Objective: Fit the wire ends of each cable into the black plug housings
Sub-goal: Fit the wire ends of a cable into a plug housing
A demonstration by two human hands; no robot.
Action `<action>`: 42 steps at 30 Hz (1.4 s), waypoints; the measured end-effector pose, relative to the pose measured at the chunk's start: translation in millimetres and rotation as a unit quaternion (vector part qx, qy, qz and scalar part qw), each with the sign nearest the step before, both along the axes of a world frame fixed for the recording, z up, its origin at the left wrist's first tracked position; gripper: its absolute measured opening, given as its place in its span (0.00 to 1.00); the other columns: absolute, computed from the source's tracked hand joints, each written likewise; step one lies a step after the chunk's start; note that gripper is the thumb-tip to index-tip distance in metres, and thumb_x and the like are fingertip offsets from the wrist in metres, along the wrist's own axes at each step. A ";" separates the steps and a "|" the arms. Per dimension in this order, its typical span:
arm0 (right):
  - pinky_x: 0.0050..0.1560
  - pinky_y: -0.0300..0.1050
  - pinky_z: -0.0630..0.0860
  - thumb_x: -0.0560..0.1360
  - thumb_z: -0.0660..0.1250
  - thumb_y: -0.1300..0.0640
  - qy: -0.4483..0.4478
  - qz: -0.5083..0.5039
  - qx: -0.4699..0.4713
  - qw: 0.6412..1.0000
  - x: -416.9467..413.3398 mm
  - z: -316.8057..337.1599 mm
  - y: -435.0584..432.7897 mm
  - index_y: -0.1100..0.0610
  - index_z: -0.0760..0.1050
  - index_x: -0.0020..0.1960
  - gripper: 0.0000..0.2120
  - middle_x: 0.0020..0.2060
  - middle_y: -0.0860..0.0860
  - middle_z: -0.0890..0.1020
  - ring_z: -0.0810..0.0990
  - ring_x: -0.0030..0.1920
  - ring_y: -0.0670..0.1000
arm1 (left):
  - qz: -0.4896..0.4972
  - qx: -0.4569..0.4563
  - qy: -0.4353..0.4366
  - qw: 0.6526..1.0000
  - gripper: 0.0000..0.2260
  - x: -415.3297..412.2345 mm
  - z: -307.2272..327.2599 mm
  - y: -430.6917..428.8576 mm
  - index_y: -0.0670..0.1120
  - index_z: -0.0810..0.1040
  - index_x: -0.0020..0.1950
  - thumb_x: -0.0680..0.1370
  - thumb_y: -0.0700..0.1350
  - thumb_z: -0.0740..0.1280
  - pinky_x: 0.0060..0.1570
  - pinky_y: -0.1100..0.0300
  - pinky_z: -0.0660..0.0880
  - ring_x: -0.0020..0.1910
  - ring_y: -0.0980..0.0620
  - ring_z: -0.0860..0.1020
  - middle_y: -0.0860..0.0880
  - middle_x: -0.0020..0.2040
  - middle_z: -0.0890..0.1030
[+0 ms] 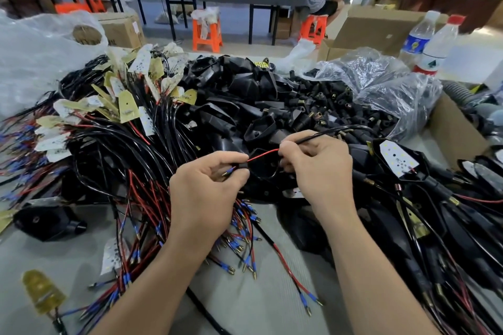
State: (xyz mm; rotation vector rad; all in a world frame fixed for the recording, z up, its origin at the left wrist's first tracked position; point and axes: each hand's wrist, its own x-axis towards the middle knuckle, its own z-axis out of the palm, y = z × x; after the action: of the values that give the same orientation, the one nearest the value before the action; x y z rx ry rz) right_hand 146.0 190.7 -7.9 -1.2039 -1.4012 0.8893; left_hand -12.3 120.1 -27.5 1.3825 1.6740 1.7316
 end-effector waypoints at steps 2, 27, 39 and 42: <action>0.28 0.37 0.77 0.70 0.71 0.50 -0.046 -0.018 0.027 0.998 -0.3 0.2 -2.1 0.46 0.84 0.39 0.03 0.27 0.47 0.83 0.81 0.29 0.44 | 0.005 0.004 -0.015 1.000 0.18 -0.9 -1.4 -0.1 0.64 0.87 0.46 0.72 0.39 0.79 0.42 0.72 0.78 0.41 0.64 0.85 0.63 0.40 0.86; 0.43 0.43 0.82 0.68 0.75 0.70 0.075 0.123 -0.013 0.990 -3.5 -2.9 -10.7 0.55 0.83 0.40 0.11 0.34 0.53 0.87 0.86 0.36 0.49 | 0.008 -0.017 -0.005 1.000 0.15 -2.8 2.0 0.3 0.57 0.85 0.47 0.71 0.36 0.78 0.49 0.72 0.77 0.46 0.63 0.84 0.62 0.44 0.86; 0.35 0.36 0.78 0.70 0.75 0.67 0.038 0.081 0.001 0.996 -2.6 -3.3 -17.0 0.54 0.85 0.40 0.08 0.31 0.48 0.85 0.83 0.33 0.44 | -0.029 -0.045 0.005 0.999 0.13 -2.6 1.8 -0.2 0.57 0.83 0.47 0.73 0.38 0.77 0.48 0.72 0.77 0.46 0.63 0.84 0.62 0.45 0.86; 0.35 0.38 0.78 0.71 0.75 0.67 0.097 0.048 0.022 0.994 -10.5 -4.2 -18.3 0.54 0.85 0.39 0.09 0.31 0.50 0.85 0.83 0.33 0.47 | -0.040 -0.045 -0.007 0.998 0.13 -4.1 2.0 -0.3 0.56 0.83 0.47 0.72 0.38 0.78 0.48 0.67 0.80 0.45 0.59 0.86 0.57 0.45 0.87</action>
State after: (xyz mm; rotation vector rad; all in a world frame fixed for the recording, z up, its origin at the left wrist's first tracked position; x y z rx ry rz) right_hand 135.4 172.4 -12.1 -0.9965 -1.3226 1.0098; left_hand -16.4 119.8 -25.5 1.3750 1.6439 1.5989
